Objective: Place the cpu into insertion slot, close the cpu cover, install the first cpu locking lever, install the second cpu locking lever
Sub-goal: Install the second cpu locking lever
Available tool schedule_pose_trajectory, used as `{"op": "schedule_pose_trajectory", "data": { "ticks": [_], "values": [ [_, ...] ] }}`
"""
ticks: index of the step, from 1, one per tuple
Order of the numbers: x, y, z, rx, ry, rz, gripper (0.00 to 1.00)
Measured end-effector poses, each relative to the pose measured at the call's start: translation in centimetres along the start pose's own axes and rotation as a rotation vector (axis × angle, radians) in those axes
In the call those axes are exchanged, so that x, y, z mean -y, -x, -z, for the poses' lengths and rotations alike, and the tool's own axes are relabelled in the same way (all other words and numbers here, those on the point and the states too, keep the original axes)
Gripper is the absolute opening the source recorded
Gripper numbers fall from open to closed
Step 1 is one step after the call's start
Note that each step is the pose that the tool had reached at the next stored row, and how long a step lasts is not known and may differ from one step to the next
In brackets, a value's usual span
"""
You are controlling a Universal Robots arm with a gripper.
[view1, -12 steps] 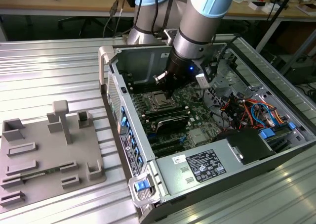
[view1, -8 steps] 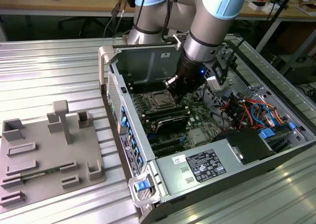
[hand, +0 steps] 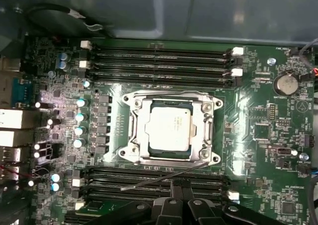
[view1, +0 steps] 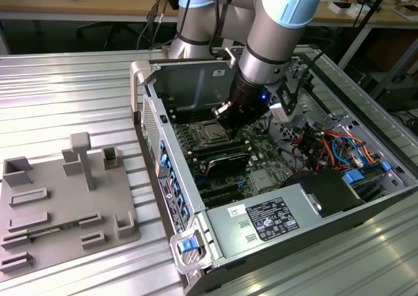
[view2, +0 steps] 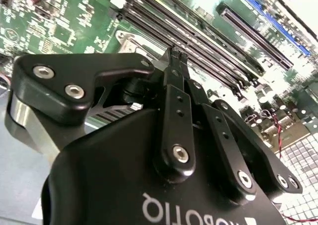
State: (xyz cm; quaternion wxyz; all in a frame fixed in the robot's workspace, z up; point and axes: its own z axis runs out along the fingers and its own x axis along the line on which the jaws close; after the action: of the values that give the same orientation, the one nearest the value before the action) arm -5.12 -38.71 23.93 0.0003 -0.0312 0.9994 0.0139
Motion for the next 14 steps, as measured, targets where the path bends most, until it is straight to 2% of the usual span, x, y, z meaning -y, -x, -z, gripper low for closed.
{"op": "schedule_pose_trajectory", "data": {
  "ticks": [4,8,10,12,14],
  "values": [
    [0.02,-1.33,-0.17,0.0000,-0.0001,0.000,0.11],
    [-0.01,-2.21,-0.42,0.0000,-0.0002,0.000,0.11],
    [-0.03,-2.66,-0.69,0.0000,-0.0001,0.000,0.11],
    [-0.05,-3.30,-1.23,-0.0001,-0.0003,0.000,0.11],
    [-0.06,-3.61,-1.56,-0.0002,-0.0006,0.000,0.11]
  ]
}}
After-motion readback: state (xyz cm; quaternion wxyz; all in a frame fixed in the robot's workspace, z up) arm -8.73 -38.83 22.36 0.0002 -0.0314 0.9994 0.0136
